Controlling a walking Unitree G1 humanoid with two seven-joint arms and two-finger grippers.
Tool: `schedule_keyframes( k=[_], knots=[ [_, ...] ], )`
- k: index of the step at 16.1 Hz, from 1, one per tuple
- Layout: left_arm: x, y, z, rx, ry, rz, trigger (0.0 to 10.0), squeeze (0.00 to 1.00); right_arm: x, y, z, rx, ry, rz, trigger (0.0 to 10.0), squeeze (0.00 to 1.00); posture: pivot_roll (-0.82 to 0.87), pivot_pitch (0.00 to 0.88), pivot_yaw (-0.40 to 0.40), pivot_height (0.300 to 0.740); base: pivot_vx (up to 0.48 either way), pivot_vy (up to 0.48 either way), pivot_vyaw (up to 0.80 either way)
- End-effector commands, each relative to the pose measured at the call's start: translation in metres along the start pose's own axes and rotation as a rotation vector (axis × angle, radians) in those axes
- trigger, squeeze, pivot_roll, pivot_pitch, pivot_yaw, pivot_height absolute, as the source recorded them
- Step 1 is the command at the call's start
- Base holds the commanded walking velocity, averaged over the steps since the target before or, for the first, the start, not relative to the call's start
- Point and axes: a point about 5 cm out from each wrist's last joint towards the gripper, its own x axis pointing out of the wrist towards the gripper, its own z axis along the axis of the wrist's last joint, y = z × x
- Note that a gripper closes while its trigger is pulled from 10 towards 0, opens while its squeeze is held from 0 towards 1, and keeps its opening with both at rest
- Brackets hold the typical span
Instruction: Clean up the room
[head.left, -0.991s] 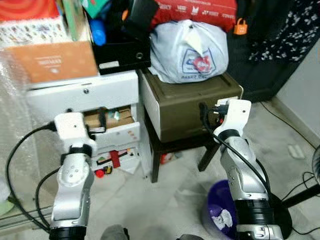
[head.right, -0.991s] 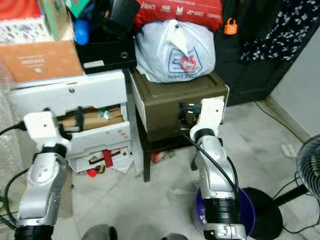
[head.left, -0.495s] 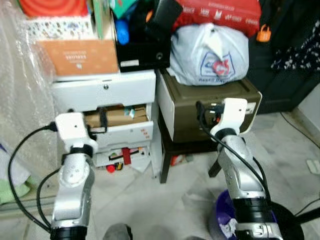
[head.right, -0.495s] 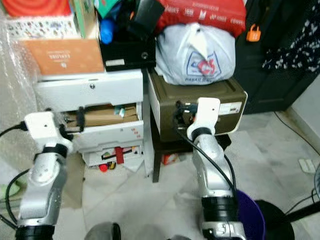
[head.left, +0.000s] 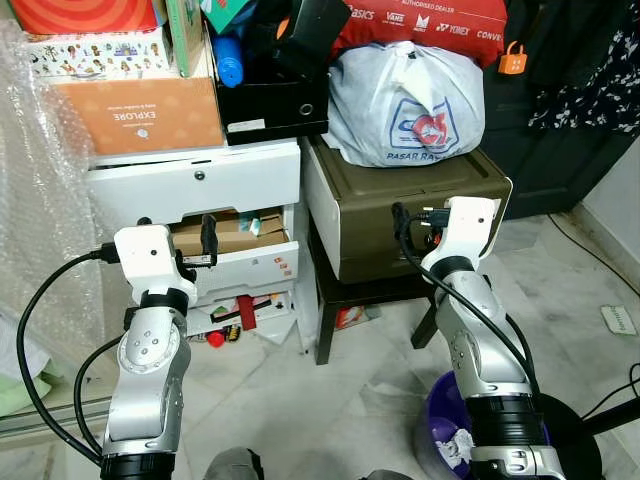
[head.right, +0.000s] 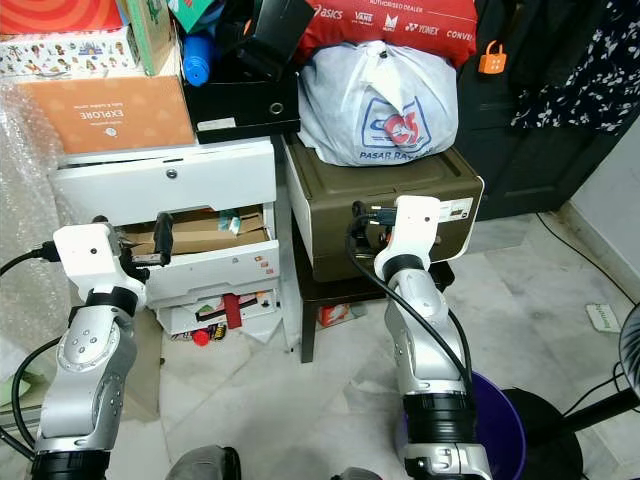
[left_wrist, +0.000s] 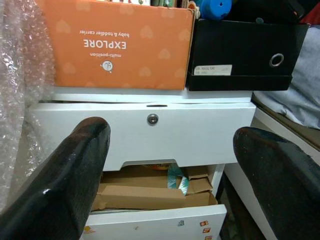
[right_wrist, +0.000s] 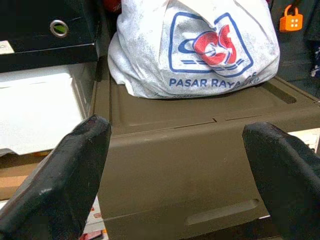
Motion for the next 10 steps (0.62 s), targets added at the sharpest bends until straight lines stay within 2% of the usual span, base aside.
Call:
schedule_keyframes(
  k=[1,3,10],
  knots=[
    [0.0021,-0.0026,0.0003,-0.007,0.006,-0.006,10.0,0.00,0.0016,-0.0017,0.0025,-0.001,-0.007,0.001,10.0,0.00,-0.06,0.000,-0.042,0.740,0.000,0.000,0.00],
    [0.0028,-0.0036,0.0000,-0.007,0.008,-0.009,10.0,0.00,0.0016,-0.0014,0.0025,-0.003,-0.007,0.004,10.0,0.00,-0.06,0.000,-0.042,0.740,0.000,0.343,0.00],
    [0.0048,-0.0035,0.0002,0.004,0.006,-0.005,10.0,0.00,0.0013,0.0016,0.0039,0.011,-0.013,0.028,10.0,0.00,-0.06,0.000,-0.041,0.740,0.000,0.480,0.00]
  ],
)
